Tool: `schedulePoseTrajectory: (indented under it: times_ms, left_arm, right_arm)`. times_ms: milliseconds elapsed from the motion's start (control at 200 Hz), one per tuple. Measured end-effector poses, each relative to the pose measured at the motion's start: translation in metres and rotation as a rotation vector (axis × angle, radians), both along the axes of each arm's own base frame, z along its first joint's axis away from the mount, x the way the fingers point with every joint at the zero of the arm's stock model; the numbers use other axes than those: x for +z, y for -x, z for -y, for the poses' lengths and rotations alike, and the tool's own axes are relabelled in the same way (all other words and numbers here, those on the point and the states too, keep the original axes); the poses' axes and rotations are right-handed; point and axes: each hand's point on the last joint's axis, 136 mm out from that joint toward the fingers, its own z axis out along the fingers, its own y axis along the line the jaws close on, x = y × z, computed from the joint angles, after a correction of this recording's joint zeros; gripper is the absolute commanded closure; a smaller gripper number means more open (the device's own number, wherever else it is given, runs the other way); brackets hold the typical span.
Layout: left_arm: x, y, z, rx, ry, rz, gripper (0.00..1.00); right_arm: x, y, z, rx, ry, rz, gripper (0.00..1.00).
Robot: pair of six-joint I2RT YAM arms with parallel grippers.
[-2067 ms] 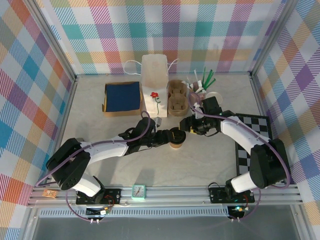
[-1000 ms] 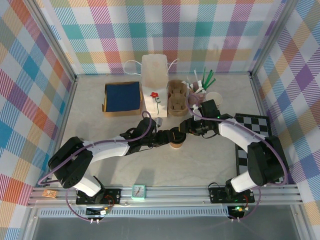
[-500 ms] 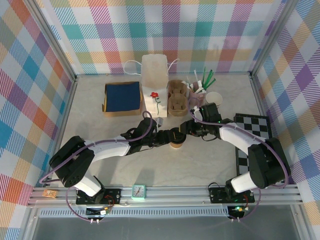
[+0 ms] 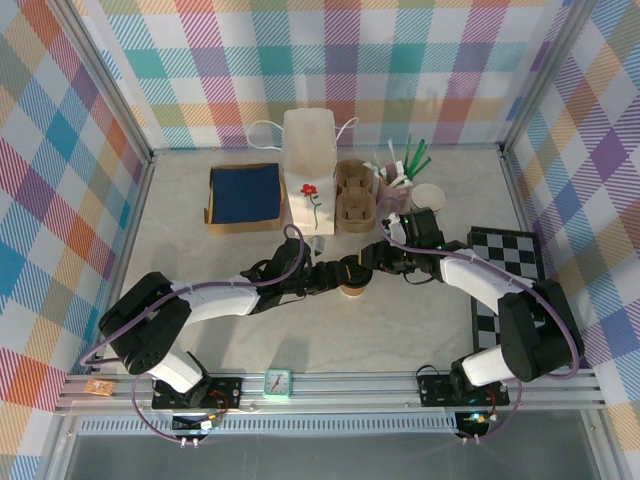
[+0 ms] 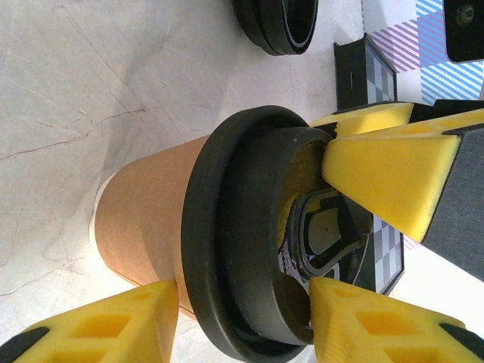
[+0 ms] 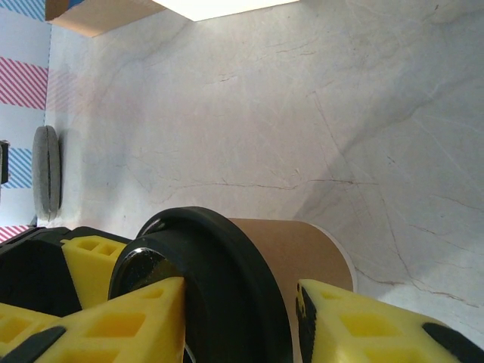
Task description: Pack the takeout coffee
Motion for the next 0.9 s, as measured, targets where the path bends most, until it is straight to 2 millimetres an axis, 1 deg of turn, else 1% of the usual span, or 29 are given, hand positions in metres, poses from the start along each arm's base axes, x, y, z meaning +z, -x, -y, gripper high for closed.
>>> schedulePoseTrajectory:
  times_ms: [380, 900]
  left_arm:
    - [-0.0014, -0.0012, 0.0012, 0.0, 0.016, 0.015, 0.53]
    - [-0.0037, -0.0024, 0.0033, -0.003, 0.037, 0.033, 0.54]
  right_arm:
    - [-0.0003, 0.0014, 0.0057, -0.02, 0.029, -0.001, 0.53]
    - [-0.0005, 0.0016, 0.0087, -0.031, 0.045, -0.003, 0.52]
